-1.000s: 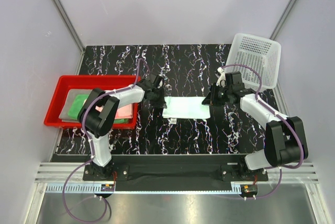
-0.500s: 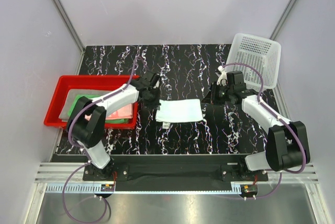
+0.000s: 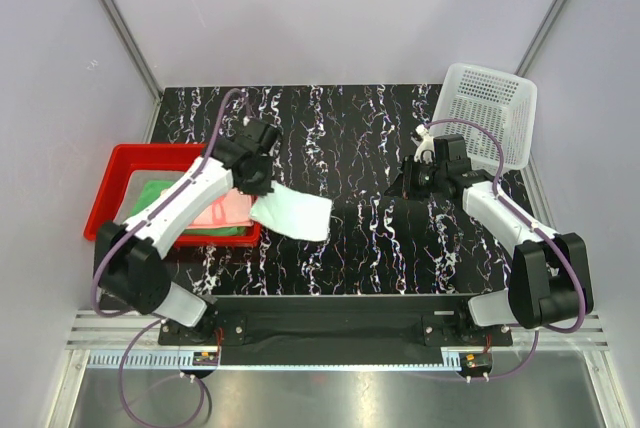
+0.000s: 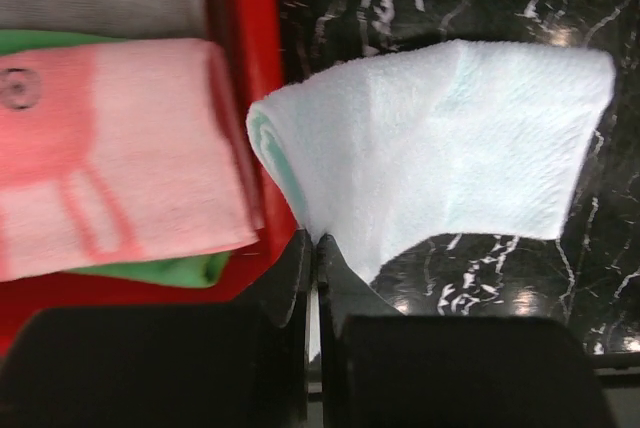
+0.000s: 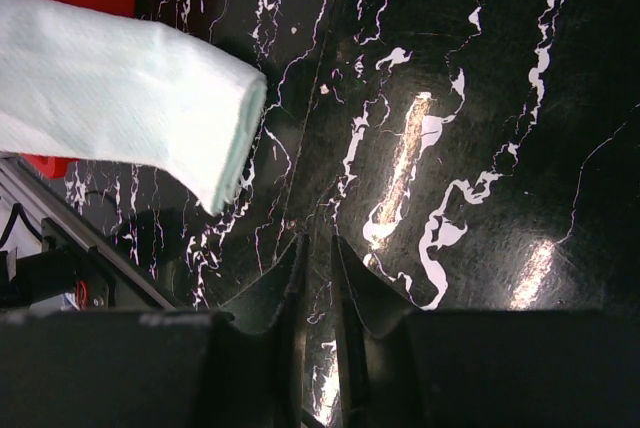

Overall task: Fold and stack the towels
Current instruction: Neatly place the folded towel into the bin

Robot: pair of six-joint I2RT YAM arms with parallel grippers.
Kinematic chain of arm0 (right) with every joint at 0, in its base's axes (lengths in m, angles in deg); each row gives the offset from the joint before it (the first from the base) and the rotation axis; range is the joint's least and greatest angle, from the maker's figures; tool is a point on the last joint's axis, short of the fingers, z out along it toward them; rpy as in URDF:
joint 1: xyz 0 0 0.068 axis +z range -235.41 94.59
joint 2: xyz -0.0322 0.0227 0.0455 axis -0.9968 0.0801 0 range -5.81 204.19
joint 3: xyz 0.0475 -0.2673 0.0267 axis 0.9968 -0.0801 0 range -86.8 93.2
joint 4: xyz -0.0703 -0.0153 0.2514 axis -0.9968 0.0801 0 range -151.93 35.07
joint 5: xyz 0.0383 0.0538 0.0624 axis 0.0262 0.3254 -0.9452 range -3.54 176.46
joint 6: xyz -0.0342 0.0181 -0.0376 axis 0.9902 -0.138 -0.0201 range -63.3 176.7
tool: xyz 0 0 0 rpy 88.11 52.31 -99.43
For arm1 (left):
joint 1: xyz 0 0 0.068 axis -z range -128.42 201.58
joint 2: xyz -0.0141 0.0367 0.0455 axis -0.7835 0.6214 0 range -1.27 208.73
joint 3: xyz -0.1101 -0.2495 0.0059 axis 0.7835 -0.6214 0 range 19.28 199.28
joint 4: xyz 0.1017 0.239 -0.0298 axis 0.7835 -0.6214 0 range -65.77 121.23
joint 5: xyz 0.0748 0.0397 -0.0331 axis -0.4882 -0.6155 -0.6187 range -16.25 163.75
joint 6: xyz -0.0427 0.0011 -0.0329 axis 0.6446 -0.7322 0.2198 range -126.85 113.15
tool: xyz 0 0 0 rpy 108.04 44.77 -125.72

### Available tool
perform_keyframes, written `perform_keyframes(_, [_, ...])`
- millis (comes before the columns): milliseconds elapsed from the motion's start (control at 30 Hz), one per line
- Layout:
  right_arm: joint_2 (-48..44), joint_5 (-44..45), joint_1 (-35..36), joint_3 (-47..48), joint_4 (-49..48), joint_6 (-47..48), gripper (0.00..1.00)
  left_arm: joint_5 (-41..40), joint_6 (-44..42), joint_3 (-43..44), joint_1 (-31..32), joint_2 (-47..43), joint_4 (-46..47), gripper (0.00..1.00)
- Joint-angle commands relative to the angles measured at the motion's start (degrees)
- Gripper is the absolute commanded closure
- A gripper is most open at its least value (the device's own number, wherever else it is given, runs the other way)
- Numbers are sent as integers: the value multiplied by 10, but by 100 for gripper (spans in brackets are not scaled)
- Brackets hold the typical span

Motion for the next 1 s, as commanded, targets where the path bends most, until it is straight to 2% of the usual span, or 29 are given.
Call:
perform_keyframes(0, [-12, -21, 0, 20, -14, 8, 79, -72, -46, 31, -30, -46, -57, 100])
perform_keyframes(367, [-1, -30, 0, 25, -25, 11, 79, -127, -123, 2, -160, -101, -53, 100])
perform_keyframes(667, [2, -35, -1, 26, -26, 12, 79, -154, -187, -11, -271, -101, -17, 100])
perform_keyframes(900, [6, -34, 0, 31, -23, 19, 79, -198, -204, -27, -323, -86, 23, 100])
perform_keyframes(967, [9, -33, 0, 31, -24, 21, 79, -195, -193, -26, -344, -56, 20, 100])
